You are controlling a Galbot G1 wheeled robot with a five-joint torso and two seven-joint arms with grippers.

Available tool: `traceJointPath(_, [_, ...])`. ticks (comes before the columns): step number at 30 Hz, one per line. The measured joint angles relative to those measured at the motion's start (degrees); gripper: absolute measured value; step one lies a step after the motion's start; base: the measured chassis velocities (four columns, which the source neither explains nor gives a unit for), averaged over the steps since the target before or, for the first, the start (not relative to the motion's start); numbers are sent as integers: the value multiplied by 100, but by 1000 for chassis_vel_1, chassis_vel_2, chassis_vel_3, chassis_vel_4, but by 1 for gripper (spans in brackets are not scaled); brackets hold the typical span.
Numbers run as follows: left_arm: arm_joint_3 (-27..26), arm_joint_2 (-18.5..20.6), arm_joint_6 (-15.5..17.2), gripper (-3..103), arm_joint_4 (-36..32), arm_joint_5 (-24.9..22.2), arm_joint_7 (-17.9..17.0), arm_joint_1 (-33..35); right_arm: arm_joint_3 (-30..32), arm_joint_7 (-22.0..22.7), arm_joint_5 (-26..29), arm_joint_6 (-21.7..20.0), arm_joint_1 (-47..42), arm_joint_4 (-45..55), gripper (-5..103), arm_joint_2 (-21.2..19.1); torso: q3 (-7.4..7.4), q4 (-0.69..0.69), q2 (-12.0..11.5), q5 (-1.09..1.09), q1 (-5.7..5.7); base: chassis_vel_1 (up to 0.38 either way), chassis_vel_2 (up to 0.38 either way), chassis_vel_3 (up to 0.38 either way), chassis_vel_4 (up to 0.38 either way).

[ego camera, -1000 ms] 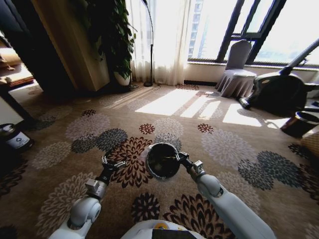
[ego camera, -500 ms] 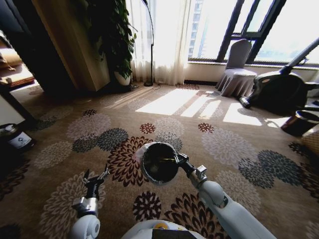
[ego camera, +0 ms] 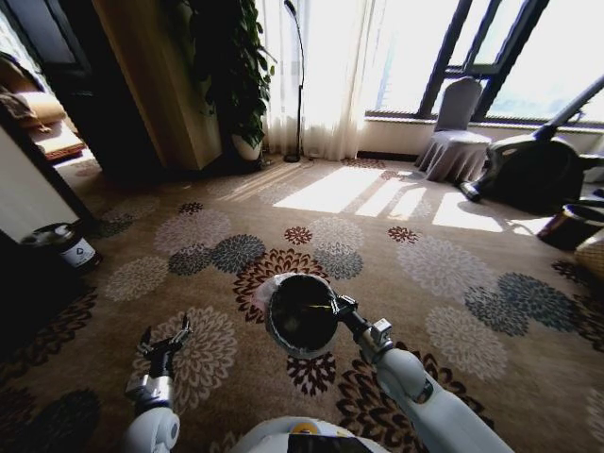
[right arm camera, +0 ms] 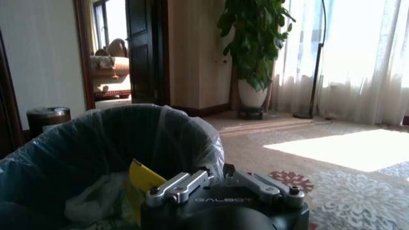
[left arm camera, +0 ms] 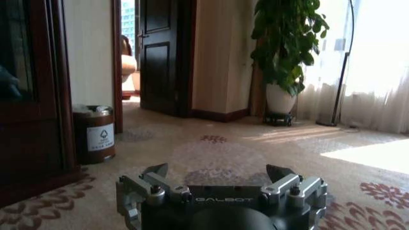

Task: Pick up the trash from the ground and place it into the trash bin.

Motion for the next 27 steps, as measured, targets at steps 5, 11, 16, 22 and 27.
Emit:
traceJointPath(5, [83, -49, 181, 100, 32, 127, -388, -30, -8, -1, 11, 5, 47, -2, 4, 9, 1, 2, 0, 0, 1, 490, 184, -481, -179])
traceJointPath(11, [126, -43, 268, 100, 113, 213, -479, 17, -25, 0, 46, 67, 69, -16, 4, 74, 1, 3, 0, -3, 2, 550, 119, -531, -120])
traceJointPath(16, [159, -17, 248, 100, 137, 185, -403, 42, -58, -2, 52, 93, 27, -5, 4, 117, -1, 3, 0, -3, -1, 408, -94, -392, 81])
traceJointPath(22, [202, -36, 248, 100, 141, 191, -398, 3, -59, 3, 62, 112, 23, 7, 4, 116, 1, 1, 0, 0, 0, 128, -229, -139, 229])
traceJointPath(27, [169, -35, 246, 100, 191, 202, -403, -38, -50, 4, 69, 120, 22, 9, 4, 111, 2, -1, -1, 3, 2, 52, -338, -93, 322])
